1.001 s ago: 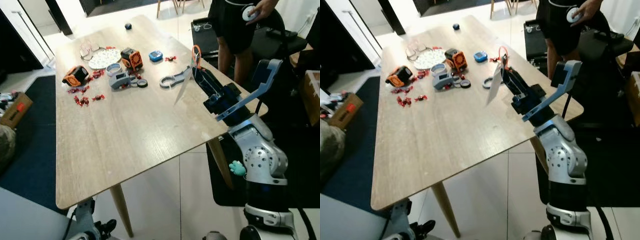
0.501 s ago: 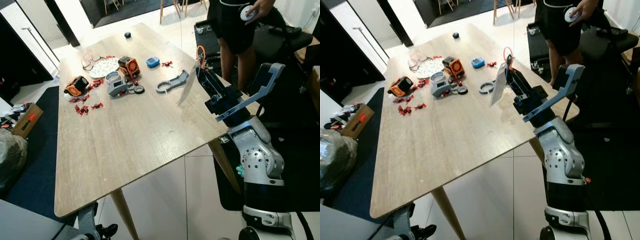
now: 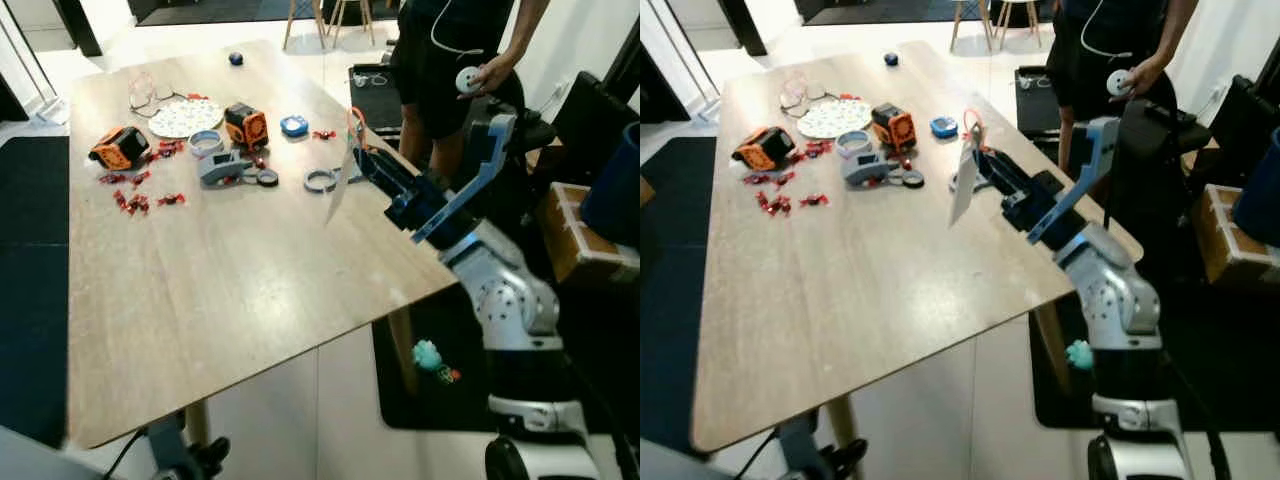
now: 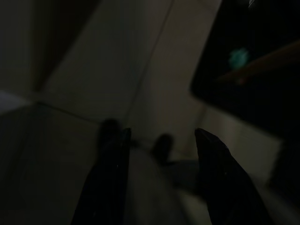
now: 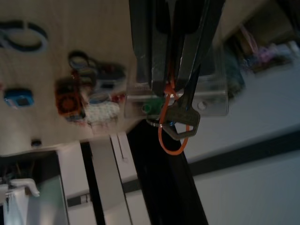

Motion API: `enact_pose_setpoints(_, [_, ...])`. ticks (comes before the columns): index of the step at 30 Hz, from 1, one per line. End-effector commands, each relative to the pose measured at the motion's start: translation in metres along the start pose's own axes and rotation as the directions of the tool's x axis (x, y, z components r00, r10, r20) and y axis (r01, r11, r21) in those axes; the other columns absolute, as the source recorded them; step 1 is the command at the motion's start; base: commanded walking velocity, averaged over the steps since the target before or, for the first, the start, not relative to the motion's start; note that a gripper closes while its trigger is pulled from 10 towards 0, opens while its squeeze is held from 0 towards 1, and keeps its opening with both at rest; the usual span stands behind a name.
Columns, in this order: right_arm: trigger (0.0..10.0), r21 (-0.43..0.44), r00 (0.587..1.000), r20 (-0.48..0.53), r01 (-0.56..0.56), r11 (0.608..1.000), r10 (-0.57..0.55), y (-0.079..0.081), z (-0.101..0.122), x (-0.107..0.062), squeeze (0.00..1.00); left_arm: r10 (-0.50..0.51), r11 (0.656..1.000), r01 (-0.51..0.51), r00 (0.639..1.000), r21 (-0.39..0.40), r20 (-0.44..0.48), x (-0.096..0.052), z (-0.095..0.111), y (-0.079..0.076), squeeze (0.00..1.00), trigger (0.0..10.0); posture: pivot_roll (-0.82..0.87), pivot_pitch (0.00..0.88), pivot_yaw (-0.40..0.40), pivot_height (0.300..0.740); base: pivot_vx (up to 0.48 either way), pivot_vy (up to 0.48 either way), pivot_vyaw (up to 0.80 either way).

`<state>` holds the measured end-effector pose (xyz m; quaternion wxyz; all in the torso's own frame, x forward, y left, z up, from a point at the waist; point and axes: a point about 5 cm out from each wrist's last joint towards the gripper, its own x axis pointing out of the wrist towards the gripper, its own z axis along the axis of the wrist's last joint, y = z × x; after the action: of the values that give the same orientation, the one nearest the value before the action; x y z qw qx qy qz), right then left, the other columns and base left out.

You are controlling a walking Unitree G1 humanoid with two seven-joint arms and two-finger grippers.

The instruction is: Hang keys on a hook

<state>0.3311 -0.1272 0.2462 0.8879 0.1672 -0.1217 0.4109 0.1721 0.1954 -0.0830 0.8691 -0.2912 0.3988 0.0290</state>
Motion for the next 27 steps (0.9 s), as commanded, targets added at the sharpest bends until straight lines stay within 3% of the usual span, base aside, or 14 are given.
enact_pose_setpoints(1, [10.0,-0.006,0.999,-0.038,-0.021,1.000,0.021,0.000,-0.001,0.004,0.00,0.006,0.999,-0.006,1.000,-0.048,0.006,0.002,-0.008,-0.005,0.00,10.0,-0.15,0.000,-0.072,0.740,0.000,0.000,0.00])
enact_pose_setpoints(6, [10.0,-0.010,0.998,-0.056,-0.033,0.999,0.032,-0.005,0.000,0.010,0.00,-0.013,0.997,0.016,0.999,-0.075,0.037,0.007,-0.005,-0.017,0.00,10.0,-0.12,0.000,-0.114,0.740,0.000,0.000,0.00])
enact_pose_setpoints(11, [10.0,-0.006,0.998,-0.049,-0.044,0.999,0.043,-0.004,-0.001,0.017,0.00,-0.015,0.997,0.018,0.999,-0.076,0.044,0.008,-0.004,-0.019,0.00,10.0,-0.11,0.000,-0.101,0.740,0.000,0.000,0.00])
enact_pose_setpoints(19, [10.0,-0.005,0.999,-0.037,-0.024,1.000,0.024,-0.005,-0.006,0.015,0.00,0.023,0.999,-0.023,1.000,-0.047,-0.008,-0.001,-0.013,-0.002,0.00,10.0,-0.10,0.000,-0.024,0.740,0.000,0.000,0.00])
enact_pose_setpoints(27, [10.0,-0.004,1.000,-0.014,-0.007,1.000,0.007,-0.007,-0.007,0.014,0.00,0.041,0.998,-0.042,0.999,-0.036,-0.021,-0.004,-0.013,0.006,0.00,10.0,-0.09,0.000,-0.004,0.740,0.000,0.000,0.00])
